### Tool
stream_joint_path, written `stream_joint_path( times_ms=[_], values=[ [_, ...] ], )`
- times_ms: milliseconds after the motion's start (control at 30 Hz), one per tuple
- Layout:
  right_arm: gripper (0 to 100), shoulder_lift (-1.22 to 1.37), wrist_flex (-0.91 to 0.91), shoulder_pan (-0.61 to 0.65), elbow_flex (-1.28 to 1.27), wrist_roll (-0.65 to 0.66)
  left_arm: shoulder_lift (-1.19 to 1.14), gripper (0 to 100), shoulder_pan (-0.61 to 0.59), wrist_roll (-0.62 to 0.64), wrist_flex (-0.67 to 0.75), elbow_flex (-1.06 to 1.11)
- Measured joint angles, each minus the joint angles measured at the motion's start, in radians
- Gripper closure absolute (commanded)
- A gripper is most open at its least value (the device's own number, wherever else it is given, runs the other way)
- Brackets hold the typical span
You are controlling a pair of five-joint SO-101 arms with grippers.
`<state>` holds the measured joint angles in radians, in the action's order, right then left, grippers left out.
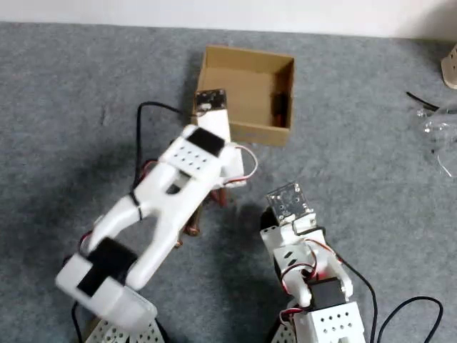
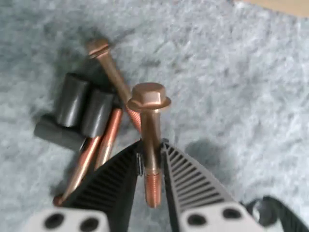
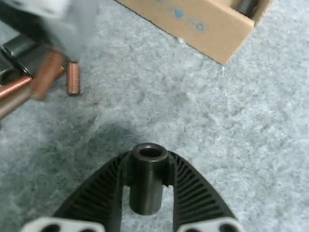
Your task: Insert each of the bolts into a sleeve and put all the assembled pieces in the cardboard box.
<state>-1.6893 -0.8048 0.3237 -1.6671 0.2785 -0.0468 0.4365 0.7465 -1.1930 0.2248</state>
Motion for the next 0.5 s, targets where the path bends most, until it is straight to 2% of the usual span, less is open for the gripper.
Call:
stream_joint_path(
  times_ms=[133, 400, 500],
  values=[
    [99.4, 0.000, 0.014, 0.000, 0.000, 0.000, 0.133, 100, 0.005, -0.005, 0.026, 0.103],
    [99.4, 0.000, 0.018, 0.000, 0.000, 0.000, 0.368, 100, 0.002, -0.003, 0.186, 0.334],
    [99.4, 0.000, 0.018, 0.000, 0.000, 0.000, 0.448, 100, 0.003, -0.052, 0.226, 0.397]
  ],
)
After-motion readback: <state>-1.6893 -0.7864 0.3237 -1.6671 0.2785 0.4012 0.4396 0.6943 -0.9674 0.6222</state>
